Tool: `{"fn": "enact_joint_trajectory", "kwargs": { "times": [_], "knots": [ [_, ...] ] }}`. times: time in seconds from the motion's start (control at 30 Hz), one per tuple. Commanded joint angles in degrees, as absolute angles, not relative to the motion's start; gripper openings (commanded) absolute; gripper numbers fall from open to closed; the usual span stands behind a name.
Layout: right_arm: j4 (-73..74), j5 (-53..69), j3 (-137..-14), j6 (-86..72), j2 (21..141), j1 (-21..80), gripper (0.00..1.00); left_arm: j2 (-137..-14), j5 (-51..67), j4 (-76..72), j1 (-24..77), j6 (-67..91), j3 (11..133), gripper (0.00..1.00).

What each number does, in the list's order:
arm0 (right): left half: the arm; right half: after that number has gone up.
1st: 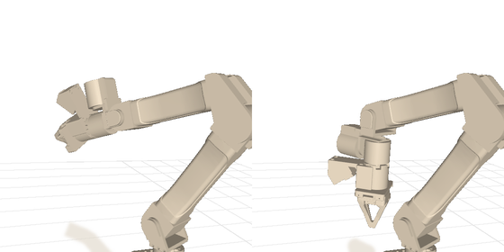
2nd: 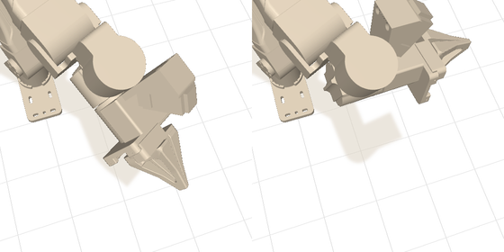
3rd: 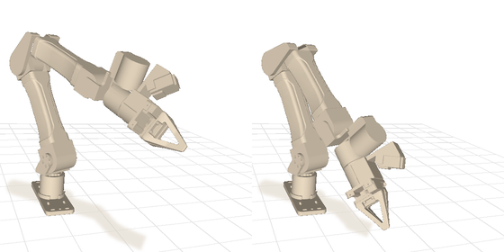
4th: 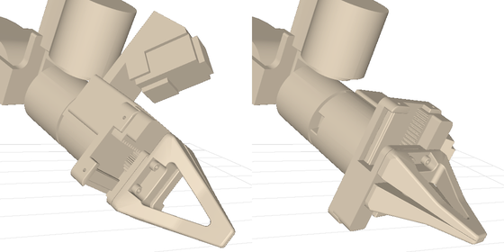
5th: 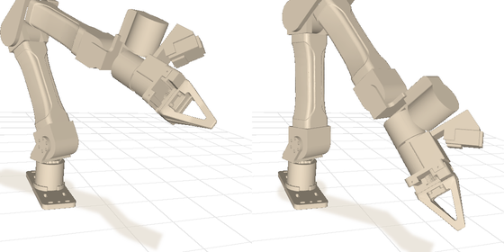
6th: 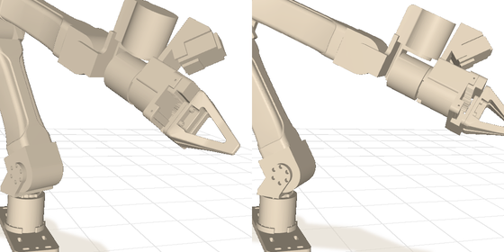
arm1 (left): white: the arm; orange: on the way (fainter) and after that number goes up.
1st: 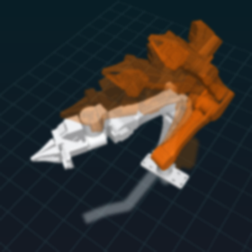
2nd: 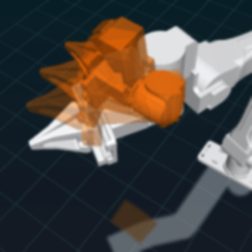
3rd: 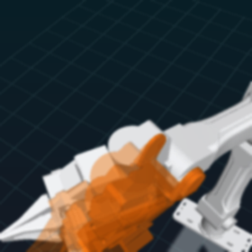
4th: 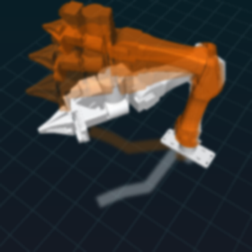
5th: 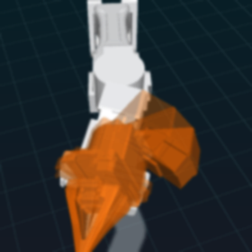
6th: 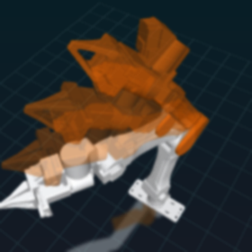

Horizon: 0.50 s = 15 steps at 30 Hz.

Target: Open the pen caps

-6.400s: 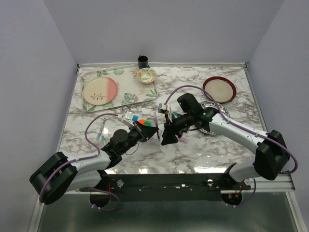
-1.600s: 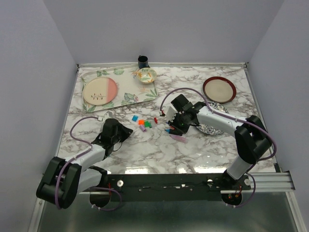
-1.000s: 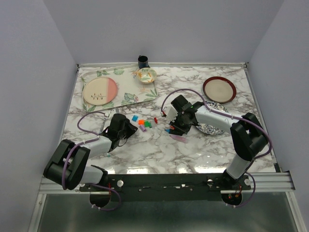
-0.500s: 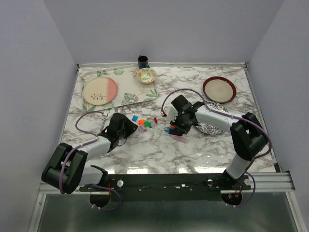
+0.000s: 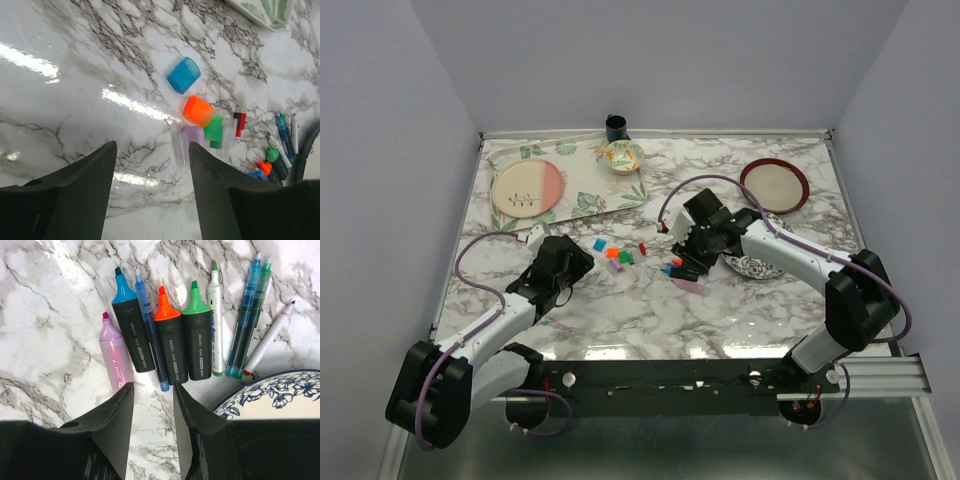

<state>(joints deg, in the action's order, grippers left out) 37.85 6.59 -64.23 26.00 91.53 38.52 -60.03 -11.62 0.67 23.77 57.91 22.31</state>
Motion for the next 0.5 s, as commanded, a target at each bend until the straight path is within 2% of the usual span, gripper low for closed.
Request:
{"fn": "enact_joint_trajectory", "kwargs": {
  "times": [0.0,0.23,0.47],
  "knots": [
    [38.3,10.8,-63.6,26.8,88.9,38.3,0.45,-55.6,-24.1,15.0,23.8,58.4,26.8,0.68],
    [38.9,12.7,-63.6,27.1,88.5,38.3,0.45,-54.4,-31.6,33.9,23.8,67.1,31.6,0.66],
    [39.4,13.4,-63.6,27.3,88.4,38.3,0.45,-56.5,-37.3,41.8,23.3,78.3,30.9,0.67]
  ]
}}
